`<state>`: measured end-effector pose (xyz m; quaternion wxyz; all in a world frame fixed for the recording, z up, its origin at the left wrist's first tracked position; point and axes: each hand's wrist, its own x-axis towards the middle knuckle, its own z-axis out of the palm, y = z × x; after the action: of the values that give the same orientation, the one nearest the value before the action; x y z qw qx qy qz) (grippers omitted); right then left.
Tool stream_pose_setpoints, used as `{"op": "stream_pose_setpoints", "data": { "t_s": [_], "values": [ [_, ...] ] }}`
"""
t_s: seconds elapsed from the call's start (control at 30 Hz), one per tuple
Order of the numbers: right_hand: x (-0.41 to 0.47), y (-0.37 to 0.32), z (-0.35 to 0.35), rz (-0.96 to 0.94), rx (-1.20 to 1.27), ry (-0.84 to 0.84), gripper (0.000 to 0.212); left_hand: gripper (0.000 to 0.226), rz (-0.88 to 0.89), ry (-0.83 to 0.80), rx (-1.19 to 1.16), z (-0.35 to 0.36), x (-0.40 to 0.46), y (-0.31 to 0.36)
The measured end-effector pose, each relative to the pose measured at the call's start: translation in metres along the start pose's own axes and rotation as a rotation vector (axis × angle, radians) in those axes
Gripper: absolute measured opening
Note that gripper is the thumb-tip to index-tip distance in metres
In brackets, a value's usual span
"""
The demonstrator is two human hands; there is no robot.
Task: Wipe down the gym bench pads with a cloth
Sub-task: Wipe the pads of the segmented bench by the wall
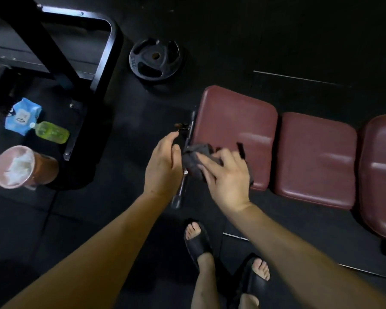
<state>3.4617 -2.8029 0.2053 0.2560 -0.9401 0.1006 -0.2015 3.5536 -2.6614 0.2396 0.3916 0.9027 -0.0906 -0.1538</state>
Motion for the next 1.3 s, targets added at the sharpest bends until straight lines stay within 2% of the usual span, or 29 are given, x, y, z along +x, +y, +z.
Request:
{"op": "stream_pose_setpoints", "data": {
  "t_s": [0.13, 0.23, 0.33, 0.47, 0.6, 0.73, 0.8, 0.93, 1.0, 1.07, 1.17, 1.23, 1.3],
  "values": [
    [-0.028, 0.032, -0.010, -0.022, -0.062, 0.038, 0.020, 0.044, 0.014, -0.059, 0.147, 0.004, -0.020, -0.002],
    [-0.043, 0.056, -0.020, 0.091, -0.092, 0.088, 0.018, 0.043, -0.003, -0.044, 0.154, 0.006, -0.026, -0.005],
    [-0.038, 0.041, -0.009, 0.149, -0.113, 0.111, 0.017, 0.041, -0.020, -0.013, 0.146, 0.003, -0.026, -0.007],
    [-0.012, 0.016, -0.001, 0.007, -0.087, 0.071, 0.021, 0.042, 0.020, 0.010, 0.177, 0.005, -0.025, -0.007],
    [-0.032, 0.048, -0.020, -0.077, -0.097, 0.020, 0.024, 0.045, 0.063, -0.020, 0.244, 0.016, -0.024, -0.003],
    [-0.052, 0.088, -0.036, 0.010, -0.129, 0.034, 0.021, 0.042, 0.107, -0.040, 0.288, 0.028, -0.022, 0.007],
    [-0.031, 0.101, -0.034, 0.023, -0.167, 0.040, 0.021, 0.042, 0.119, -0.023, 0.287, 0.035, -0.016, 0.012],
    [0.051, 0.127, -0.022, 0.210, -0.211, 0.136, 0.022, 0.045, 0.154, 0.019, 0.272, 0.052, 0.008, 0.028],
    [0.048, 0.127, -0.019, 0.254, -0.183, 0.171, 0.022, 0.044, 0.177, 0.048, 0.196, 0.062, 0.024, 0.041],
    [0.013, 0.113, -0.026, 0.243, -0.121, 0.148, 0.023, 0.044, 0.222, 0.070, 0.184, 0.069, 0.035, 0.046],
    [-0.052, 0.089, -0.043, 0.179, -0.072, 0.039, 0.024, 0.048, 0.266, 0.106, 0.293, 0.076, 0.038, 0.041],
    [-0.053, 0.094, -0.047, 0.096, -0.097, -0.009, 0.023, 0.049, 0.271, 0.136, 0.346, 0.078, 0.038, 0.039],
    [-0.016, 0.114, -0.041, 0.087, -0.166, 0.027, 0.023, 0.048, 0.263, 0.146, 0.354, 0.079, 0.039, 0.039]
  ]
}}
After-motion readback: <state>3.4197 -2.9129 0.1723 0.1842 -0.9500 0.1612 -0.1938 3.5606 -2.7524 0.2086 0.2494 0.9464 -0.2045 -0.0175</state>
